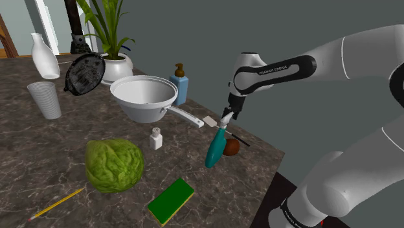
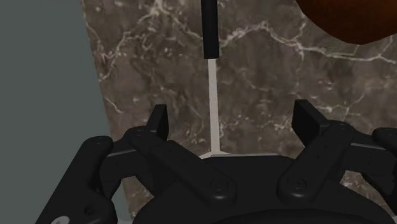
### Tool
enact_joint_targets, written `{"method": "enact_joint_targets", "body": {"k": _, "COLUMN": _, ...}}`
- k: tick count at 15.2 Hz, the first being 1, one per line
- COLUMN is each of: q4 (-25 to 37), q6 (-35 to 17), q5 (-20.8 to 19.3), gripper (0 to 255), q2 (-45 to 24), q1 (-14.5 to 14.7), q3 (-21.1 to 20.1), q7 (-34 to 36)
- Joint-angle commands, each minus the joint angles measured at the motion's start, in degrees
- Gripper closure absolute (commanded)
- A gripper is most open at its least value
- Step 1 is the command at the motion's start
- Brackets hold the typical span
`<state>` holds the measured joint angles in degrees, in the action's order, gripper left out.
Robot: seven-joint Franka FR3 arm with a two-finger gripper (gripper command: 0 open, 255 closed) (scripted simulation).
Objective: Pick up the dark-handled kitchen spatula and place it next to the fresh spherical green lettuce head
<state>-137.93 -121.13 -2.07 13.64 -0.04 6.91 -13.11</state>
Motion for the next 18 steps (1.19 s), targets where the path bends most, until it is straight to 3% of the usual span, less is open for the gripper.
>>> {"method": "enact_joint_targets", "body": {"k": 1, "q4": 1.0, "q6": -2.5, "q5": -0.6, "gripper": 0, "q2": -4.0, "q1": -0.1, "q3": 0.2, "q7": -0.7}}
{"method": "enact_joint_targets", "body": {"k": 9, "q4": -2.2, "q6": -8.8, "q5": -0.4, "gripper": 0, "q2": -7.1, "q1": -0.1, "q3": 0.4, "q7": -0.9}}
{"method": "enact_joint_targets", "body": {"k": 17, "q4": -2.2, "q6": -8.8, "q5": -0.4, "gripper": 0, "q2": -7.1, "q1": -0.1, "q3": 0.4, "q7": -0.9}}
{"method": "enact_joint_targets", "body": {"k": 18, "q4": -2.2, "q6": -8.8, "q5": -0.4, "gripper": 255, "q2": -7.1, "q1": -0.1, "q3": 0.4, "q7": -0.9}}
